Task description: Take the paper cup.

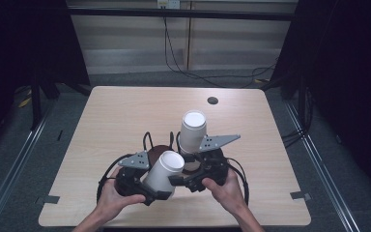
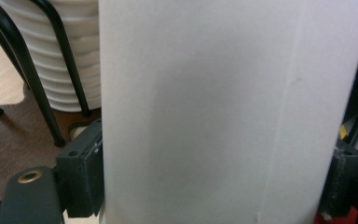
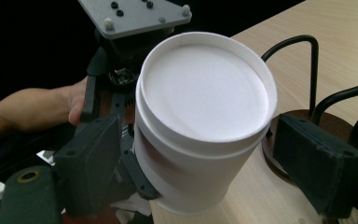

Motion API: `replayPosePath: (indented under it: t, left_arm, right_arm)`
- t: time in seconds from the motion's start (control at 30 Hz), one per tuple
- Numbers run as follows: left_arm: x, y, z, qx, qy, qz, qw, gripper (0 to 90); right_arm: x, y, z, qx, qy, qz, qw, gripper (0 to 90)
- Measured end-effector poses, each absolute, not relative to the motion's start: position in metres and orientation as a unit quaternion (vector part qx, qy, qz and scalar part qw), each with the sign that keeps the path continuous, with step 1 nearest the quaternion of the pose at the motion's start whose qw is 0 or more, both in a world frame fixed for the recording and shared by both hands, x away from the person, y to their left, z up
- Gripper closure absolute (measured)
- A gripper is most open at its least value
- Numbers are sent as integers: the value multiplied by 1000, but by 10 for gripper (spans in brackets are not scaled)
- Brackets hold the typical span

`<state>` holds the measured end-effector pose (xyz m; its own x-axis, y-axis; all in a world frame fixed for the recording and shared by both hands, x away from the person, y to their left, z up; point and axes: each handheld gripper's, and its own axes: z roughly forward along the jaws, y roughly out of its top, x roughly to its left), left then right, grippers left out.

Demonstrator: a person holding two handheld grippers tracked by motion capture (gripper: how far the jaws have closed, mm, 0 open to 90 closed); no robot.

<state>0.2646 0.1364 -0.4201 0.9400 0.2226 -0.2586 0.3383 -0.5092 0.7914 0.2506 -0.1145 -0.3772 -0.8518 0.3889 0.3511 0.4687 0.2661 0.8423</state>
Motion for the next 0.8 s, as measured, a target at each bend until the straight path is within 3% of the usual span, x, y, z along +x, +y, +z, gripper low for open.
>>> replayPosePath:
  t: [0.4,0.8]
  left_arm:
    - [272,149,-409,886,165,-46,430,164]
    - [266,143,-402,910,148,-6,386,168]
  right_arm:
    - [251,-111,-381,-264,-819,-507,51,153]
    - [253,-110,-387,-268,-852,-448,31,166]
